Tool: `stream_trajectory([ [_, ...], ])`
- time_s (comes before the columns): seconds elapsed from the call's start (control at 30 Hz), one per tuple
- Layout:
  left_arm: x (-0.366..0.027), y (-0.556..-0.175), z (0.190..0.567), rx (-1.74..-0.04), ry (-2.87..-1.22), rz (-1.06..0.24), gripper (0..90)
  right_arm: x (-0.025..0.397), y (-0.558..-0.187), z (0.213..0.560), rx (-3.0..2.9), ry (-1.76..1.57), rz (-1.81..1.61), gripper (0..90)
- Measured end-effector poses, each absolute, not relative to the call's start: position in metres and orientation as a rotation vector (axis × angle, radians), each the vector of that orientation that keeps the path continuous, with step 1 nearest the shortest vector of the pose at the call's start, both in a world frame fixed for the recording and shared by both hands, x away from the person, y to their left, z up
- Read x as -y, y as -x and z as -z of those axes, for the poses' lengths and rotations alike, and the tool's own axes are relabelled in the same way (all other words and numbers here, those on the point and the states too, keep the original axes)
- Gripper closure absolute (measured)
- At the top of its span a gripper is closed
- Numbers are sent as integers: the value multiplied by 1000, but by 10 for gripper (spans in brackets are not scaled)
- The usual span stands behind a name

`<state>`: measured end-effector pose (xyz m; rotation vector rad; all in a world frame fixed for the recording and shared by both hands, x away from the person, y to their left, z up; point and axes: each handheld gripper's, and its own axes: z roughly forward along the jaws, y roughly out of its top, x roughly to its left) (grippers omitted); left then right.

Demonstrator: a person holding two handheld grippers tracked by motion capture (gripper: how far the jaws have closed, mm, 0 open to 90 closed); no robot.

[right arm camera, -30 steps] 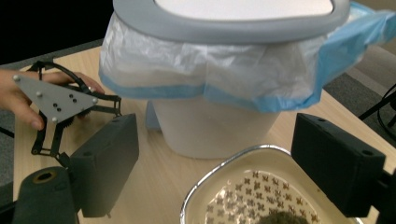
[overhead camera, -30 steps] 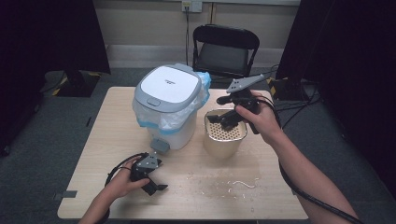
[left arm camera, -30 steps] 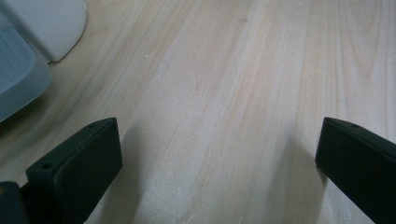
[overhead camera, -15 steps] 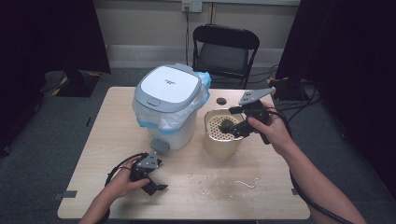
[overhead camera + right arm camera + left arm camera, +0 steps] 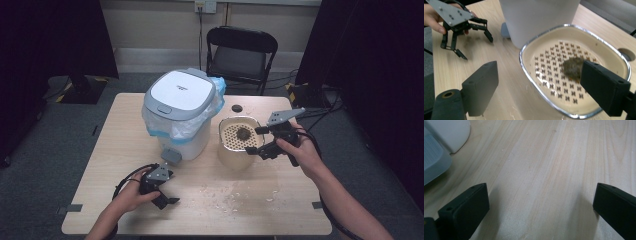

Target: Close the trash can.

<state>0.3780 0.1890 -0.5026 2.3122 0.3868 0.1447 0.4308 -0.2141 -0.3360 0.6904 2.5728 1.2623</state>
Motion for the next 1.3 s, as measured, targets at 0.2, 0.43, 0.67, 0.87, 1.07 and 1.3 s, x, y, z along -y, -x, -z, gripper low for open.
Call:
stream_trajectory([
  [0.2,-189,-378,503,-385,-2313,-146,0,229,-427,348,-2566,-722,-1265,147],
  [0.43,-189,-378,503,-385,-2312,-146,0,248,-422,360,-2556,-752,-1242,147],
  [0.67,-189,-378,503,-385,-2311,-146,0,263,-415,371,-2553,-775,-1224,147],
  [0.87,-189,-378,503,-387,-2311,-146,0,271,-411,385,-2565,-800,-1219,147],
  [1.07,-189,-378,503,-384,-2312,-147,0,280,-407,400,-2574,-822,-1202,147],
  [1.3,-189,-378,503,-385,-2312,-146,0,287,-403,416,-2580,-845,-1173,147],
])
